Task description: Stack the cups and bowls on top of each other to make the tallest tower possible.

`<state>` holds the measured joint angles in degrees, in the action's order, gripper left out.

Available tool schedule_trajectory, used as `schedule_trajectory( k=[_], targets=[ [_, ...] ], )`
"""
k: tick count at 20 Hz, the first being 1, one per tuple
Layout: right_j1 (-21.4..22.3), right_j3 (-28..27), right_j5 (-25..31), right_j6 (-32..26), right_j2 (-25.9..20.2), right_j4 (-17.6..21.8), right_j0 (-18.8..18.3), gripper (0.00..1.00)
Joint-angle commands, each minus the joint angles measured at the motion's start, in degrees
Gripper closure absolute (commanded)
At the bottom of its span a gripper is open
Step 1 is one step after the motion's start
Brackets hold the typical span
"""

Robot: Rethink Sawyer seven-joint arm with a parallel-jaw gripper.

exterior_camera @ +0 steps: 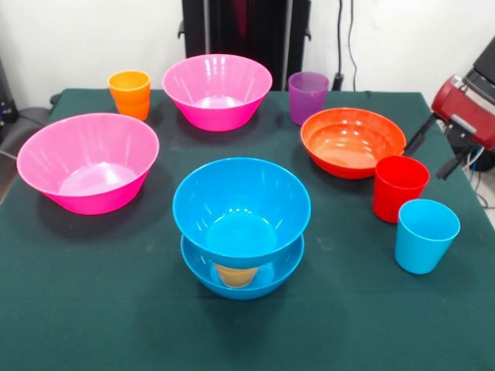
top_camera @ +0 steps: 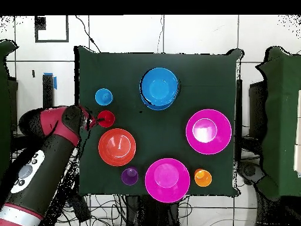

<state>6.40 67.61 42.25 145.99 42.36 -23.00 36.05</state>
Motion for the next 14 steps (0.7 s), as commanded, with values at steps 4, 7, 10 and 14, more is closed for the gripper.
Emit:
schedule_trajectory(
  k=[4, 7, 10, 14],
  targets=[
    [3.68, 2.34, 1.11, 7.7, -6.21, -0.16, -2.01, 0.0],
    [2.37, 3.85, -4.21, 7.71, -10.06, -1.3, -2.66, 0.0],
    [1.18, 3.64, -5.64, 8.94, -10.64, -1.74, -2.54, 0.0],
    [-0.97, 2.2, -5.98, 11.0, -9.75, -1.89, -1.99, 0.0]
  ],
)
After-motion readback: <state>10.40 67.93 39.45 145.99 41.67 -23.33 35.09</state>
